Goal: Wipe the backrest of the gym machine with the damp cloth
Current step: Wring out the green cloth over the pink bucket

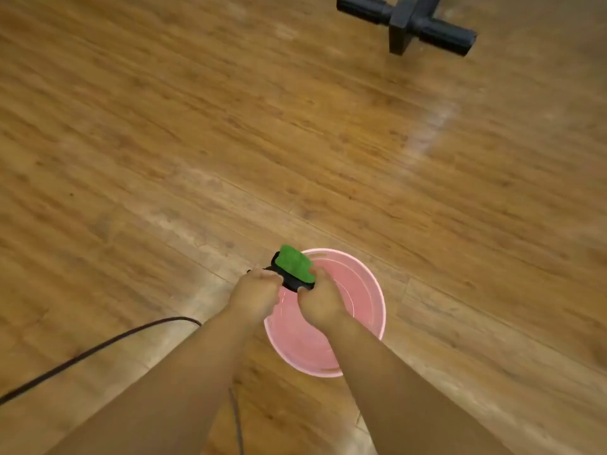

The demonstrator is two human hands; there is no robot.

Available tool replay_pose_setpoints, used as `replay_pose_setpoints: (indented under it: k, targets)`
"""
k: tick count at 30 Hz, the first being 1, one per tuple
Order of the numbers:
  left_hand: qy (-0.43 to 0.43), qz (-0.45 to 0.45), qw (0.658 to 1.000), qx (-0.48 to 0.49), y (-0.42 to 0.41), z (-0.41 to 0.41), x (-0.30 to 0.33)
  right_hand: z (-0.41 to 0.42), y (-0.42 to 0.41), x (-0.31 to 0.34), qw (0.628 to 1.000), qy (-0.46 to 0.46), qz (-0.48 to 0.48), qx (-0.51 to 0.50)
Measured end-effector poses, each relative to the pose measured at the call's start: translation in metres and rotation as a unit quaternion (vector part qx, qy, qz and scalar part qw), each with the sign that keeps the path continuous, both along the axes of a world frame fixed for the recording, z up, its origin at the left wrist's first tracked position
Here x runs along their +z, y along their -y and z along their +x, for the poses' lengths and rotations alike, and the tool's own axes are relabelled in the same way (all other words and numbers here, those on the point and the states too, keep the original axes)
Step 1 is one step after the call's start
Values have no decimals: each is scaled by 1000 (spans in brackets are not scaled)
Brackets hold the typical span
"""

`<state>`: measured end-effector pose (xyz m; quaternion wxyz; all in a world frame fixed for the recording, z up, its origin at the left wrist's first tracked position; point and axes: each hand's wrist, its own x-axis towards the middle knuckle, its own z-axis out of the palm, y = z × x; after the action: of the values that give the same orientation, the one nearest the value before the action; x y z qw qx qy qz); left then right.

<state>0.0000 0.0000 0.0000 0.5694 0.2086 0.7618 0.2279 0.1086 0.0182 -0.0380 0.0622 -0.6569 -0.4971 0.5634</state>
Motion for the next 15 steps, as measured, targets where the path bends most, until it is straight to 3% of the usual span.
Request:
replay_pose_setpoints:
  k: [7,11,15]
  targets:
    - [-32,19,999,-7,-19,-3,-55,-29,-25,-59,997,-46,12,-68]
    - [-39,28,999,-6,-19,-6,-66,-28,-29,-61,994,16,59,-88]
    - [-78,37,993,-83,-12,-4,-66,-9,-8,-70,984,100,144,-43]
